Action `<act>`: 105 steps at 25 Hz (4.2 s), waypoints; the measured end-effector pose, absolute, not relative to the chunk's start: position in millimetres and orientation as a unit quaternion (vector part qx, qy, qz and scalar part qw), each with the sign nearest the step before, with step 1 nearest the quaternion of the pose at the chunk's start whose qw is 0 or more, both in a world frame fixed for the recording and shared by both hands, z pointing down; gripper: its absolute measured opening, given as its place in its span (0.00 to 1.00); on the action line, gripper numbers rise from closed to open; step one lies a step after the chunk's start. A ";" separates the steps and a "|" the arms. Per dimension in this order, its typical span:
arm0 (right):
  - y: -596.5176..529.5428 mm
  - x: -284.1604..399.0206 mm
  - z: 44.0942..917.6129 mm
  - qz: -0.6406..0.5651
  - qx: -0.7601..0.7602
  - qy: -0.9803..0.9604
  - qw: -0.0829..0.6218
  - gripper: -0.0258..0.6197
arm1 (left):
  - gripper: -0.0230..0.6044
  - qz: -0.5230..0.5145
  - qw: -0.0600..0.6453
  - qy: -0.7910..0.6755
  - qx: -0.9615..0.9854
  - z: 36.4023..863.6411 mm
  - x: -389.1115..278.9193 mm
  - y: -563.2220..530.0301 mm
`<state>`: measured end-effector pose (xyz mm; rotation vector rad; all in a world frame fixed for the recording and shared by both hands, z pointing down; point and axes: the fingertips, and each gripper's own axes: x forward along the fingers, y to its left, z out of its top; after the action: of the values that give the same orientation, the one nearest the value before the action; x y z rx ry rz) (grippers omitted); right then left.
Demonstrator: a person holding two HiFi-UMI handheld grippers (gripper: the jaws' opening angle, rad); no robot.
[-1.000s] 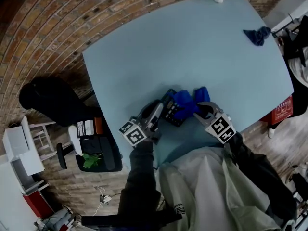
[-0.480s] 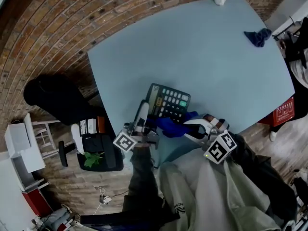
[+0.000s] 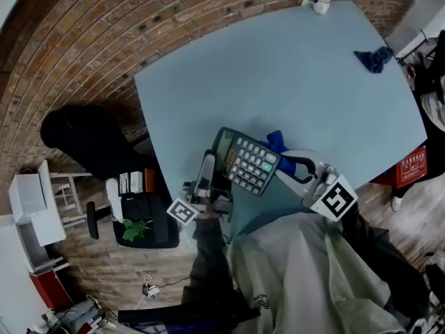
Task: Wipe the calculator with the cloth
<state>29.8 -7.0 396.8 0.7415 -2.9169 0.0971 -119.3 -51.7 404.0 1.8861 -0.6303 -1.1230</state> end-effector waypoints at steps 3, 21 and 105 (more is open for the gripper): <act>41.5 11.2 403.2 -0.006 0.149 -0.982 0.119 0.18 | 0.09 -0.451 0.413 -0.247 0.752 400.7 -124.3 -48.5; -40.6 17.7 334.1 0.058 0.198 -0.978 0.012 0.18 | 0.09 -0.337 0.380 -0.137 0.850 378.6 -66.6 -7.8; 49.8 12.2 351.1 0.029 0.250 -0.965 0.076 0.16 | 0.09 -0.546 0.367 -0.324 0.680 350.8 -151.9 -32.4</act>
<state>12.2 49.8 351.1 0.7501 -2.8931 0.0879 -151.9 -32.4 350.8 1.7484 -0.8314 -1.4018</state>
